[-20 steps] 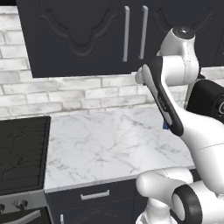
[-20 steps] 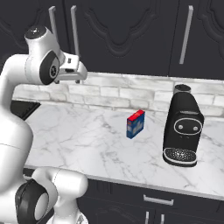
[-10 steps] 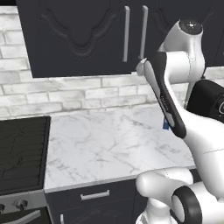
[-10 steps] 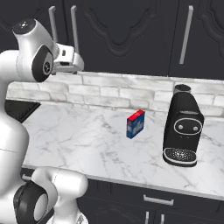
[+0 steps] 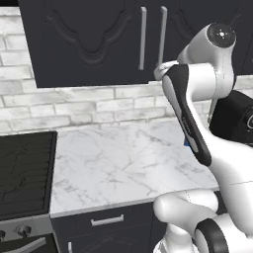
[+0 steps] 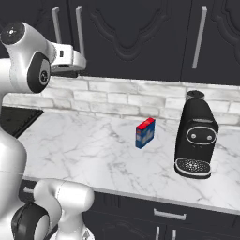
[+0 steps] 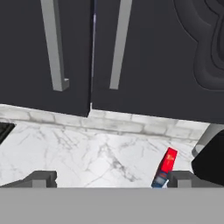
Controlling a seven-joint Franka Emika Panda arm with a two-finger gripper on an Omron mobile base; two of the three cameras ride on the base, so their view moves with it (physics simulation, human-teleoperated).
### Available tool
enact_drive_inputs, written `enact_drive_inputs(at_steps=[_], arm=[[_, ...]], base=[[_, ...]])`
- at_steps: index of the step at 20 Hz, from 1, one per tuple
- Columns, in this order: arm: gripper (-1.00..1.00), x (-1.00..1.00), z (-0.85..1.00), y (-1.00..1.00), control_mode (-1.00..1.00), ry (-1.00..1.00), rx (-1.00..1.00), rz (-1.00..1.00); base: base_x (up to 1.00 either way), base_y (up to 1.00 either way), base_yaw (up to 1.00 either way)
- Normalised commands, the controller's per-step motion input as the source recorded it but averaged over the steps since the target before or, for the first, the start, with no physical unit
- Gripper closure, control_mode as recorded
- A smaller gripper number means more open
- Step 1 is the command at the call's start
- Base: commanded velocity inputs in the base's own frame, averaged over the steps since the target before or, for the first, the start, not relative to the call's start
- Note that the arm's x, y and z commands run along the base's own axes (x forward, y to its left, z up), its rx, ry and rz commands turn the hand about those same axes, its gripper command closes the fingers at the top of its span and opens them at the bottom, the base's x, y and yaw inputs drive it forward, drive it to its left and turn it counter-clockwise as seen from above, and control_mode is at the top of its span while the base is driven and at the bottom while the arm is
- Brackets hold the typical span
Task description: Pick the soap dispenser and soap dispenser from the cabinet and place them on the counter.
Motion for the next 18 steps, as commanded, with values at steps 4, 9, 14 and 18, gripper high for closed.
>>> enact_drive_inputs(at_steps=[4,9,14,18], arm=[[-1.00,0.07,0.26,0.00,-1.00,-0.03,0.05,0.02],[-1.00,0.22,0.08,0.00,-1.00,0.01,0.04,0.02],[-1.00,0.33,0.00,-0.05,-1.00,0.00,0.00,0.00],[-1.00,0.35,0.00,-0.06,-1.00,0.00,0.00,0.00]], base=[[0.00,0.00,0.00],[0.00,0.00,0.00],[0.00,0.00,0.00],[0.00,0.00,0.00]])
